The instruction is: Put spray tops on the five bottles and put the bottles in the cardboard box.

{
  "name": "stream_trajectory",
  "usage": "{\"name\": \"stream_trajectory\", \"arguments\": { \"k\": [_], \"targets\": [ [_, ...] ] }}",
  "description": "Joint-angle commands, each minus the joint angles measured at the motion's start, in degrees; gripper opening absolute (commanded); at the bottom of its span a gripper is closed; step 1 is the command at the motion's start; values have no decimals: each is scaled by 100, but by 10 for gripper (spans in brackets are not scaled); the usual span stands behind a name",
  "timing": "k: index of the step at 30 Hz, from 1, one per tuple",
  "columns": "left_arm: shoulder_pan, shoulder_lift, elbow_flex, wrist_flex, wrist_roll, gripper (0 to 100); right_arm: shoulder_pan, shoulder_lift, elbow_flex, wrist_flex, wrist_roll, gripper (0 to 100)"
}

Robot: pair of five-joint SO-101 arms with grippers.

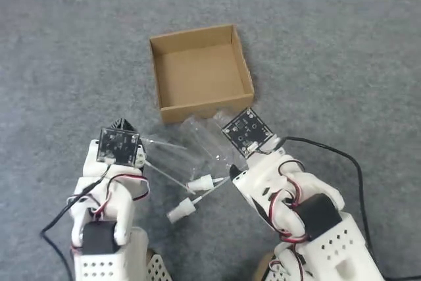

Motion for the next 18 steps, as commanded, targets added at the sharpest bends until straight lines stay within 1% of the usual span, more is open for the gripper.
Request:
{"name": "stream_trajectory", "arguments": {
  "k": [1,6,12,18],
  "targets": [
    [62,-53,-866,448,-26,16,84,-180,-70,-136,-53,118],
    [97,-44,-1209,668,-35,16,84,-180,-70,-145,-141,118],
    [554,-44,-1648,941,0,14,84,-180,-70,-198,-273,118],
    [659,-35,-1956,1011,237,13,207,-180,-62,-215,-273,118]
  ]
}}
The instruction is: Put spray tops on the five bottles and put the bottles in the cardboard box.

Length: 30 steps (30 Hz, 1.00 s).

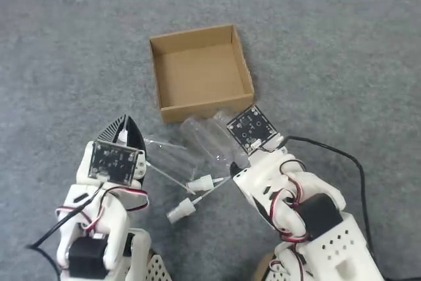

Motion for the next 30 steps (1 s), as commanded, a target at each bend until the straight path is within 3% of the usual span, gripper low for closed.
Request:
{"name": "stream_trajectory", "arguments": {
  "k": [1,6,16,30],
  "targets": [
    [62,-35,-470,18,211,13,136,-180,-62,-145,-53,118],
    [70,176,-787,9,220,13,136,-180,-62,-154,-44,118],
    [70,2488,-1947,35,826,13,136,-180,-62,-154,-35,118],
    [70,3754,-1956,105,1820,15,136,-171,123,-435,-18,118]
  ]
}}
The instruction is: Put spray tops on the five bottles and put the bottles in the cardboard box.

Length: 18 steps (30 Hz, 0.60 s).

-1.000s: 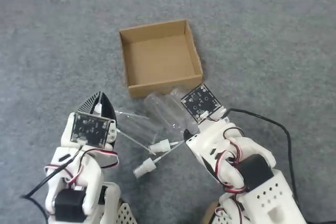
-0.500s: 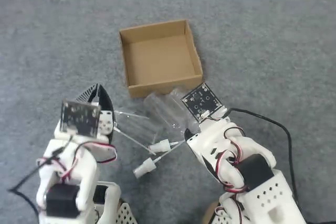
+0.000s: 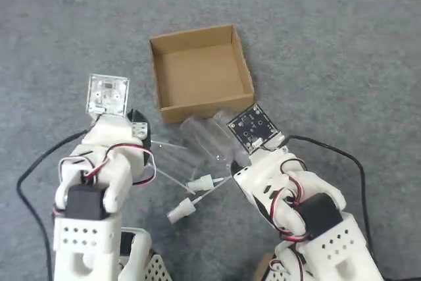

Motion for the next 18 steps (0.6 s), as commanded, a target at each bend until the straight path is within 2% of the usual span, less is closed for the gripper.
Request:
{"name": "stream_trajectory", "arguments": {
  "k": [1,9,18],
  "targets": [
    [18,114,-295,18,448,15,75,-180,185,-462,-18,118],
    [9,123,-295,18,1785,16,66,-171,404,-760,-18,118],
    [-26,149,-295,0,2382,13,48,-145,404,-760,-18,118]
  ]
}}
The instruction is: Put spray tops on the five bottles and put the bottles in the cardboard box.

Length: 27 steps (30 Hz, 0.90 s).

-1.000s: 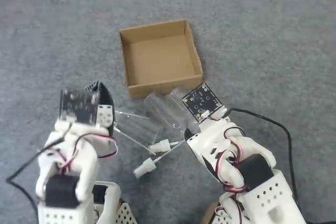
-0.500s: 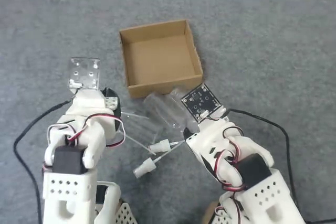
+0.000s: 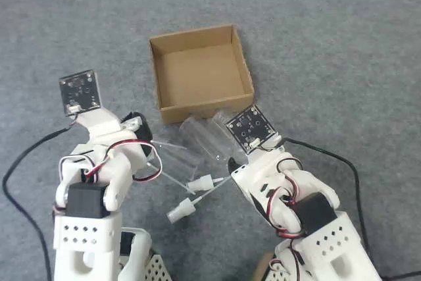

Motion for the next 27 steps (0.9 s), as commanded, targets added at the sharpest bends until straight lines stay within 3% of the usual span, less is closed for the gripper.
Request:
{"name": "stream_trajectory", "arguments": {
  "k": [1,10,19,27],
  "targets": [
    [-18,88,-295,-9,255,13,48,-145,-70,-127,-18,119],
    [-26,158,-338,9,264,13,40,-127,-70,-127,-18,121],
    [-492,2215,-1429,343,501,13,40,-127,-70,-127,141,119],
    [-738,2919,-1648,299,818,13,40,-127,-70,-127,158,120]
  ]
}}
